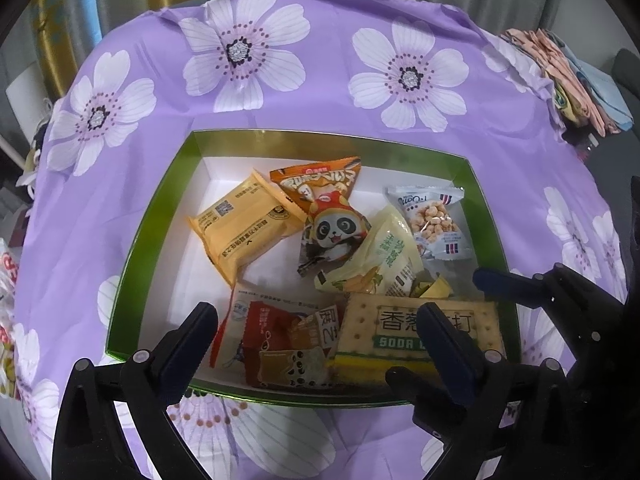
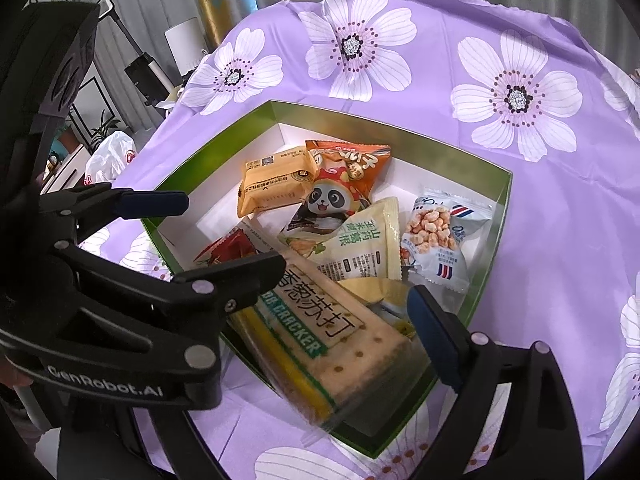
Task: Organize snacks
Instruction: 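Open both grippers and raise them away from the green box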
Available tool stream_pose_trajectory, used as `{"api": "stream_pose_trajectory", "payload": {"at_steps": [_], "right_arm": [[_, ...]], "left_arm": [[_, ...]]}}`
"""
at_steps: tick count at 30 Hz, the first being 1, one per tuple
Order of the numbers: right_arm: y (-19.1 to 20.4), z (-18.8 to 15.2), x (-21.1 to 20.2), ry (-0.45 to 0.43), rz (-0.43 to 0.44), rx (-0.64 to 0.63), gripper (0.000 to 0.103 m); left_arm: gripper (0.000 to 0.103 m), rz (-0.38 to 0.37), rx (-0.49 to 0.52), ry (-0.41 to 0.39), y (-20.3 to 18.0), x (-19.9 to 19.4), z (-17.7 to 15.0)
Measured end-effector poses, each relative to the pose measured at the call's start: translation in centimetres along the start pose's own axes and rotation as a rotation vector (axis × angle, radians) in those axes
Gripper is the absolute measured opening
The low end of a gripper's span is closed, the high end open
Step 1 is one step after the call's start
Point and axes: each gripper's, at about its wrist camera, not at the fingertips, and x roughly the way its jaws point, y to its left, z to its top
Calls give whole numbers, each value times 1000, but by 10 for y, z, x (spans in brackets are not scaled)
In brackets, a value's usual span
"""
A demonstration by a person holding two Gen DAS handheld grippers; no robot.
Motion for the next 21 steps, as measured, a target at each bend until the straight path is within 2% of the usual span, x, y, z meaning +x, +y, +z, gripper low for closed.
{"api": "stream_pose_trajectory", "payload": {"at_steps": [7, 21], "right_arm": [[6, 2, -5, -16, -17, -19, 98], [12, 1, -15, -37, -59, -30, 99]], "left_arm": [[100, 6, -9, -12, 5, -6, -2], [101, 21, -13, -41, 11, -17, -3]]}}
